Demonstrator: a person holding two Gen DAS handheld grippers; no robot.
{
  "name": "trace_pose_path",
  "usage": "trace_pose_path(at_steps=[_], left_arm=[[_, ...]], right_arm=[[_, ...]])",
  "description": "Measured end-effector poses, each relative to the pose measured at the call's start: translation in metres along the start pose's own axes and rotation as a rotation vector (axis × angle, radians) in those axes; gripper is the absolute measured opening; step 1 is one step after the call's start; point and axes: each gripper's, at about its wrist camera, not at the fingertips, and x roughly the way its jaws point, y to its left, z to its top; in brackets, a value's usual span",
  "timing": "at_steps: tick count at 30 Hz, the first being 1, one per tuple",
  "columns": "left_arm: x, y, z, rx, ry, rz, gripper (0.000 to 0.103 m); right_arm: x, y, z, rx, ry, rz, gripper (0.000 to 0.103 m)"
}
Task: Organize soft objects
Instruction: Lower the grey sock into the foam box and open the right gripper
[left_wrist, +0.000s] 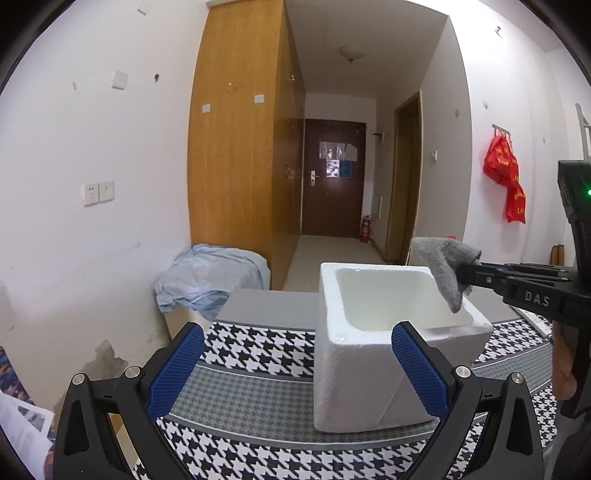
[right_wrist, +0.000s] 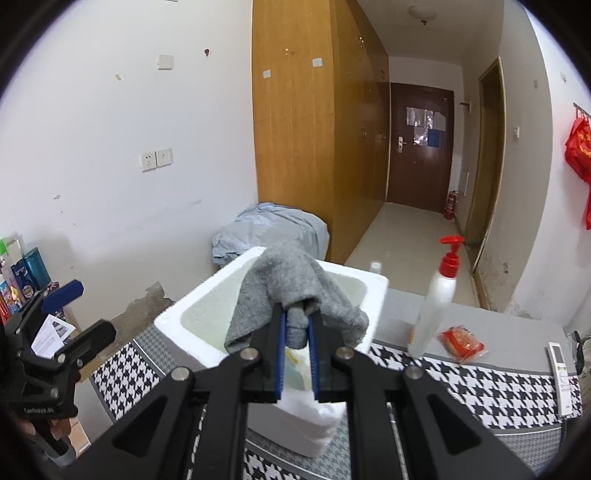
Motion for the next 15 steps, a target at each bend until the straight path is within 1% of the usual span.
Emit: trace_pose_path(at_steps=[4,11,15], left_arm=[[-0.001,0.005,-0.002,0.001,0.007,-0.004,0.102],[-0.003,0.015,-0.006,-0.011,0.008,0.024,0.102],[-0.003,0.017,-0.007,-0.019,0.009,0.024,0.102]], right_arm=[[0.008,0.003,0.002,0.002,0.007,0.004,0.014],[0.019,0.006,0.003,-0.003,0.014,0.017,0.014],[0.027,0.004,0.003,0.002,0.037,0.018,0.014]])
